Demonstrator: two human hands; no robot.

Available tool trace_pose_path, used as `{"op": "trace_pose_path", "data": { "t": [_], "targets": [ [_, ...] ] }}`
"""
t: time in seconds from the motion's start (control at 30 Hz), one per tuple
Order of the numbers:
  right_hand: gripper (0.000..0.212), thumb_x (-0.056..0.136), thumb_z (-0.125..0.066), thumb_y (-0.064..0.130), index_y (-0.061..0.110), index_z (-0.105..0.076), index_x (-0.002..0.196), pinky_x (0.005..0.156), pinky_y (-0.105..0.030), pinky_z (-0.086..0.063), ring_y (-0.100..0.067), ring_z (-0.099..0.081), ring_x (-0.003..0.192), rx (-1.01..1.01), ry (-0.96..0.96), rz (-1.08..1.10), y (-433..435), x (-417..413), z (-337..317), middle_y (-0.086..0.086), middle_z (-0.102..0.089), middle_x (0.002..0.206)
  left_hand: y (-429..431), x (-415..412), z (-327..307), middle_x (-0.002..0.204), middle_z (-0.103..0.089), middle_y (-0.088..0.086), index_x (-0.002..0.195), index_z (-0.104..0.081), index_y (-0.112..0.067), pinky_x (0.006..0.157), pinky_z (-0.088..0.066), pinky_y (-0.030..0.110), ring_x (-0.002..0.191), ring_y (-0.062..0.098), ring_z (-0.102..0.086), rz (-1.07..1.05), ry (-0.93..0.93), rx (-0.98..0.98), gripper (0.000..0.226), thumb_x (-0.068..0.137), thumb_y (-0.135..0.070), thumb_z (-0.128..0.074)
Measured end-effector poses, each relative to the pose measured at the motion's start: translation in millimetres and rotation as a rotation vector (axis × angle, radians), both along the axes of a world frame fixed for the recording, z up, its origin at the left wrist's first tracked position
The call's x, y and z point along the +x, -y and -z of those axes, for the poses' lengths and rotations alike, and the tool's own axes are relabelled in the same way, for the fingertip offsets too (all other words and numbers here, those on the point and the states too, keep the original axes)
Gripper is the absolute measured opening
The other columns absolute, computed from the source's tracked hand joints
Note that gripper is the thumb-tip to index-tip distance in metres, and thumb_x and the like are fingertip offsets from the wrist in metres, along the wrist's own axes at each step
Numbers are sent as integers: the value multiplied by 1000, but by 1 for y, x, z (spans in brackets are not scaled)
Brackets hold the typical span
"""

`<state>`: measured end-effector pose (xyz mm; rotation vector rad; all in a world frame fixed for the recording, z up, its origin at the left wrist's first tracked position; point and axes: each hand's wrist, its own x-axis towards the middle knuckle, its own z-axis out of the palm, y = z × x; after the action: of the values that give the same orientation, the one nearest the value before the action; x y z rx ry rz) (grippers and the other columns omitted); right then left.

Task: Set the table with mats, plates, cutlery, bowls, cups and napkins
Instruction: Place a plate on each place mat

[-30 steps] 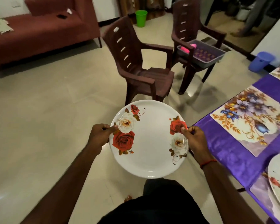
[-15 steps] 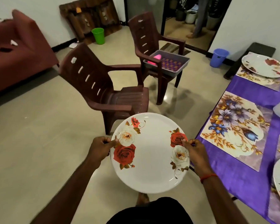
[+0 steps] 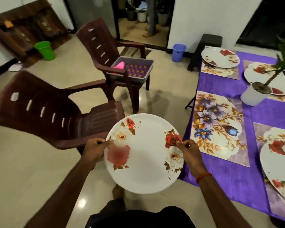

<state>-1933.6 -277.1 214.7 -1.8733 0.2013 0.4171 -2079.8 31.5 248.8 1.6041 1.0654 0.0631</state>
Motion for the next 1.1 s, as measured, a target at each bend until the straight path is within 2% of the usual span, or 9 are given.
{"op": "trace_pose_path", "data": {
  "t": [0.1, 0.2, 0.3, 0.43, 0.6, 0.73, 0.8, 0.93, 1.1],
  "targets": [
    [23, 92, -71, 27, 9, -58, 89, 62, -28, -43, -17, -56, 75, -14, -3, 94, 0, 11, 3, -4, -60, 78, -15, 40, 4, 75, -76, 11, 81, -73, -2, 73, -64, 49, 77, 35, -75, 100, 1, -23, 26, 89, -27, -78],
    [24, 92, -71, 31, 11, -58, 90, 64, -29, -44, -18, -58, 79, -25, -5, 211, 0, 19, 3, -3, -63, 84, -28, 81, 3, 75, -77, 9, 87, -74, -3, 71, -64, 49, 75, 34, -76, 197, -5, -58, 29, 91, -32, -76],
    [21, 92, -71, 28, 11, -60, 87, 65, -29, -44, -19, -58, 77, -38, -4, 327, -4, 24, -1, -5, -64, 82, -39, 123, 1, 79, -77, 15, 86, -75, -3, 73, -61, 61, 75, 39, -75, 300, -20, -92, 33, 90, -36, -77],
    [21, 90, -73, 27, 9, -63, 88, 66, -31, -44, -21, -58, 76, -27, 1, 496, -8, 26, -2, -7, -66, 82, -44, 178, -5, 63, -74, 5, 84, -71, 4, 44, -52, 22, 48, 13, -69, 431, 31, -115, 25, 92, -19, -74],
    [22, 89, -75, 28, 8, -65, 91, 71, -42, -53, -25, -64, 78, 23, -19, 716, -10, 24, 0, -9, -70, 82, -47, 240, 9, 87, -77, 17, 93, -73, 3, 77, -62, 43, 85, 38, -74, 590, 49, -169, 32, 87, -28, -79],
    [26, 87, -78, 31, 10, -66, 94, 75, -52, -58, -29, -67, 82, 65, -47, 841, -7, 28, -4, -18, -72, 91, -33, 282, 12, 78, -78, 9, 84, -74, -2, 53, -56, 23, 67, 18, -74, 699, 46, -162, 24, 89, -25, -77],
    [24, 87, -77, 30, 10, -65, 94, 73, -51, -59, -29, -69, 84, 71, -48, 876, -2, 33, -8, -16, -73, 91, -24, 302, 14, 75, -77, 7, 80, -72, -3, 49, -54, 21, 59, 13, -72, 746, 31, -159, 23, 91, -23, -76],
    [16, 90, -74, 23, 10, -65, 93, 61, -33, -57, -23, -71, 75, 114, -30, 919, 7, 54, -11, -10, -74, 83, -3, 347, 15, 82, -77, 14, 89, -72, 0, 60, -56, 29, 69, 24, -73, 811, 21, -164, 28, 91, -28, -75],
    [23, 90, -74, 27, 8, -63, 98, 72, -45, -61, -30, -72, 86, 109, -44, 983, 22, 82, -5, -13, -74, 90, 23, 395, 22, 82, -78, 13, 98, -71, 4, 69, -60, 37, 77, 32, -75, 851, -7, -154, 35, 90, -29, -77]
  ]
}}
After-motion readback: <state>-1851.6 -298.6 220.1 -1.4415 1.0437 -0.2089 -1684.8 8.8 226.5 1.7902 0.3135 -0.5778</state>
